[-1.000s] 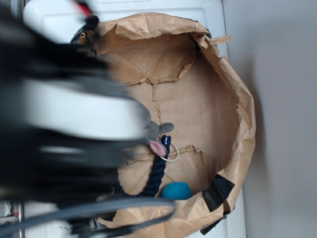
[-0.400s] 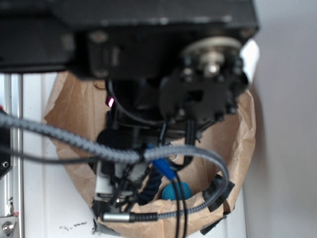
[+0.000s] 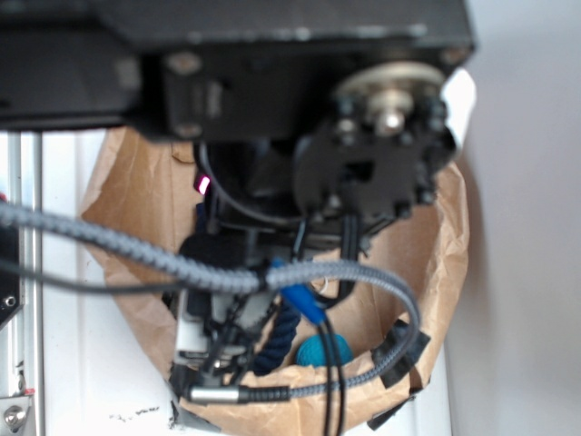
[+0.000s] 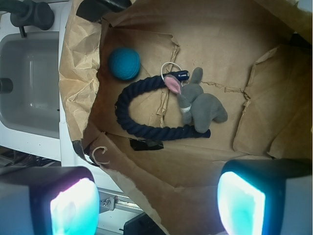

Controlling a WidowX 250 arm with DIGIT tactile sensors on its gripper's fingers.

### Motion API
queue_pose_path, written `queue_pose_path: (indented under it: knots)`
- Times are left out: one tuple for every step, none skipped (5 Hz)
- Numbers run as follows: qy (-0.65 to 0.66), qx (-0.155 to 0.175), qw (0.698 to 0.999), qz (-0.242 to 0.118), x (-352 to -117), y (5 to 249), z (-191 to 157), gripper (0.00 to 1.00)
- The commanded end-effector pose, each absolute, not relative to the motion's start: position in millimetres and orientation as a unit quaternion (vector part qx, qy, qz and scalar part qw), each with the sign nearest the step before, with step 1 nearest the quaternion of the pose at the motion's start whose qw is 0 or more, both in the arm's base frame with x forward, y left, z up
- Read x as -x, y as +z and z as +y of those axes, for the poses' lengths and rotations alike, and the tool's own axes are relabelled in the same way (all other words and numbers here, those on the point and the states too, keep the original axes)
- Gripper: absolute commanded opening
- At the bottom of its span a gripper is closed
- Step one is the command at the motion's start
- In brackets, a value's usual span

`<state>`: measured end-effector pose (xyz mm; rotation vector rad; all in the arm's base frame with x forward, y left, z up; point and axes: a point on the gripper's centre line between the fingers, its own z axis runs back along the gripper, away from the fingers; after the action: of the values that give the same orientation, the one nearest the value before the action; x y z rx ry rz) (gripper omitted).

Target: Grab the gray animal.

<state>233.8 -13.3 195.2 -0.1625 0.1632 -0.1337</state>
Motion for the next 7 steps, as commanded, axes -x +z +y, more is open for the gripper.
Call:
queue_pose_path:
  knots:
    - [-0.07,0.084,0.991,0.077,-249,196,-10,1.0]
    - [-0.116,0.108,0.983,0.09,-260,191,5,1.0]
    - [-0.159,0.135,0.977,0.052,-265,175,22,1.0]
    - [-0.16,0.155,0.975,-0.009,-266,142,30,1.0]
    - [-0.177,0.168,0.968,-0.057,-256,115,32,1.0]
    - [-0.181,0.143,0.971,-0.066,-258,94,22,1.0]
    - [-0.186,0.124,0.972,-0.076,-264,77,10,1.0]
